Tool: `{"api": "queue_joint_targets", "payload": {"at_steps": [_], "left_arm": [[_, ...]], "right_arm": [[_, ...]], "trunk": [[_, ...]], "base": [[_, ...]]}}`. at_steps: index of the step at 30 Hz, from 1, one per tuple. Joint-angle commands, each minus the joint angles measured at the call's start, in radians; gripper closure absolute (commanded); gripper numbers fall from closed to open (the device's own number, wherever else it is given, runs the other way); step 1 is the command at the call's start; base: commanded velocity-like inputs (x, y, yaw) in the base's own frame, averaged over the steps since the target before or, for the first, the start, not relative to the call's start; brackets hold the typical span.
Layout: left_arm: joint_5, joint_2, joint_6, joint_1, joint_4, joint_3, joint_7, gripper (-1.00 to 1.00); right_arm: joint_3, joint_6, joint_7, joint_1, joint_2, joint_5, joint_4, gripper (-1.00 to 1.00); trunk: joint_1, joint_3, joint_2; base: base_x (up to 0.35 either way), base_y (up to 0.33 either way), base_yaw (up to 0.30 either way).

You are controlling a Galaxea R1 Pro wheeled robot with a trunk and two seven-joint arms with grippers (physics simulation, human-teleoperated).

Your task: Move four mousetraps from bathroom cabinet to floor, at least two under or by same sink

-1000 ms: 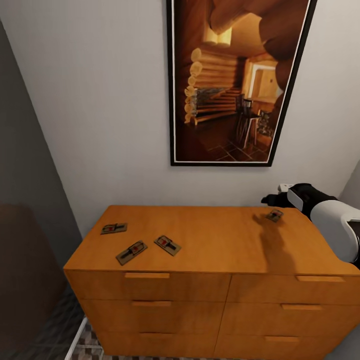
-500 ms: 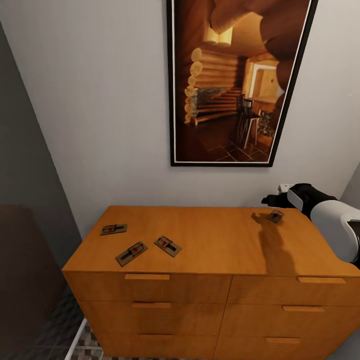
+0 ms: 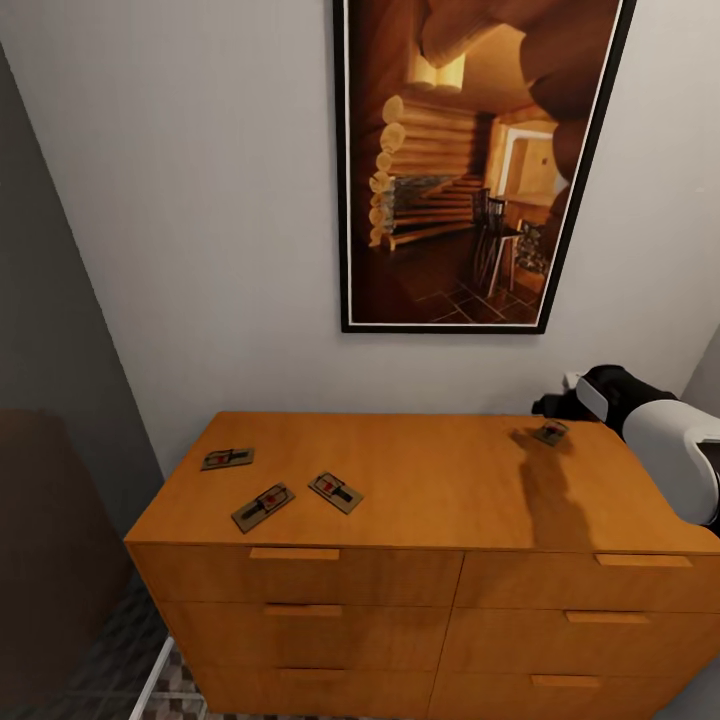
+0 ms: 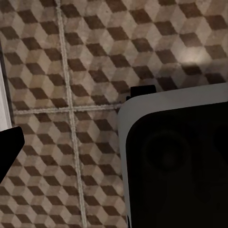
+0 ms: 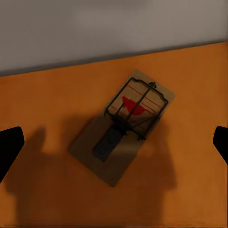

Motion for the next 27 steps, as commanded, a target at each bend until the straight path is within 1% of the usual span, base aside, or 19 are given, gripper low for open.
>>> {"api": "queue_joint_targets", "payload": {"at_steps": [1,2,6,11,13,18,23,26,27], "left_arm": [[0.0,-0.001,-0.007,-0.002,0.004,-0.008,0.005,-1.0],[0.0,-0.001,-0.007,-0.002,0.004,-0.008,0.005,-1.0],[0.0,-0.001,-0.007,-0.002,0.004,-0.008,0.005,-1.0],[0.0,-0.001,-0.007,-0.002,0.004,-0.008,0.005,-1.0],[0.0,-0.002,-0.007,-0.002,0.004,-0.008,0.005,-1.0],[0.0,-0.002,-0.007,-0.002,0.004,-0.008,0.005,-1.0],[0.0,-0.003,-0.007,-0.002,0.004,-0.008,0.005,-1.0],[0.0,-0.003,-0.007,-0.002,0.004,-0.008,0.005,-1.0],[0.0,-0.004,-0.007,-0.002,0.004,-0.008,0.005,-1.0]], "right_arm": [[0.002,0.016,0.003,0.0,0.0,0.001,-0.003,-1.0],[0.001,0.037,0.0,0.0,-0.001,0.001,-0.006,-1.0],[-0.002,0.073,-0.003,0.0,-0.002,-0.003,-0.011,-1.0],[-0.005,0.097,-0.005,0.0,-0.001,-0.007,-0.012,-1.0],[-0.006,0.123,-0.006,0.0,-0.001,-0.007,-0.015,-1.0],[-0.006,0.149,-0.006,0.0,-0.001,-0.008,-0.029,-1.0],[-0.006,0.195,-0.006,0.0,-0.003,-0.009,-0.069,-1.0],[-0.006,0.258,-0.006,0.0,-0.003,-0.008,-0.131,-1.0],[-0.006,0.292,-0.006,0.0,-0.003,-0.008,-0.162,-1.0]], "trunk": [[0.0,-0.001,-0.001],[0.0,-0.001,-0.001],[0.0,-0.001,-0.001],[0.0,-0.001,-0.001],[0.0,-0.001,-0.001],[0.0,-0.001,-0.001],[0.0,-0.001,-0.001],[0.0,-0.001,-0.001],[0.0,-0.001,-0.001]], "base": [[0.0,0.0,0.0],[0.0,0.0,0.0],[0.0,0.0,0.0],[0.0,0.0,0.0],[0.0,0.0,0.0],[0.0,0.0,0.0],[0.0,0.0,0.0],[0.0,0.0,0.0],[0.0,0.0,0.0]]}}
